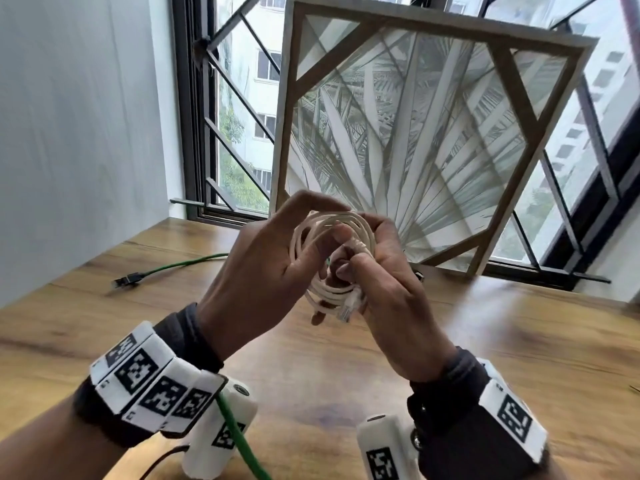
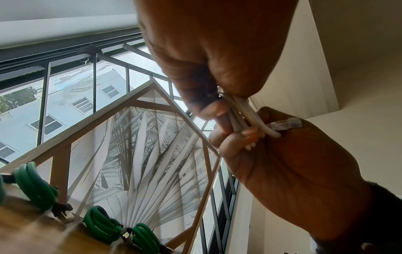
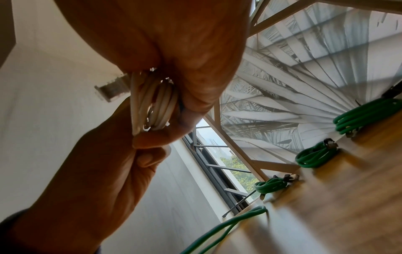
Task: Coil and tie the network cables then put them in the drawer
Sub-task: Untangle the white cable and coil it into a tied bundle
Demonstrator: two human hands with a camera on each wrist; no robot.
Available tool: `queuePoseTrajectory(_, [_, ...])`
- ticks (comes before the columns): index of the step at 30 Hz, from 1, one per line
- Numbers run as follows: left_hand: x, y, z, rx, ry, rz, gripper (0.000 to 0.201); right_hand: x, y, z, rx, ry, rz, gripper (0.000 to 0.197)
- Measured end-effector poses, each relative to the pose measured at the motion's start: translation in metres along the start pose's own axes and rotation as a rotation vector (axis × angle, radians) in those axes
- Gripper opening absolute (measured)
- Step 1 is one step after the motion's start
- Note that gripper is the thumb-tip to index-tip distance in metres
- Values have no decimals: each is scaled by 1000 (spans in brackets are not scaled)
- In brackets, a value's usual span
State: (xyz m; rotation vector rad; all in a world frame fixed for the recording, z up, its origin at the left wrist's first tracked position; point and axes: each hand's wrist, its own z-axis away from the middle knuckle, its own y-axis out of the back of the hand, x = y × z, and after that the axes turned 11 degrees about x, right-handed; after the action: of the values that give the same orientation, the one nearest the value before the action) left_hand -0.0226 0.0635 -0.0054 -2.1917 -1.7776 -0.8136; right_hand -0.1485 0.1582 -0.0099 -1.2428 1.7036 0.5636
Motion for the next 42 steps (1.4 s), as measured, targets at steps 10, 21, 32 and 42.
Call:
queuePoseTrajectory(10, [-5,-2,0,103,45,-29,18,-1,13,-7,130,256,266,43])
queuePoseTrajectory(21, [-6,-2,-1,23,87,61,27,-2,21,-14,166,258,171,30])
queuePoseTrajectory(32, [-2,1,-3,-15,-8,18,28,5,26,-14,187,512,541,27])
queuePoseTrajectory(42, [-5,2,-3,-24,-65,35,23,-11,34,-13,-40,279,207,21])
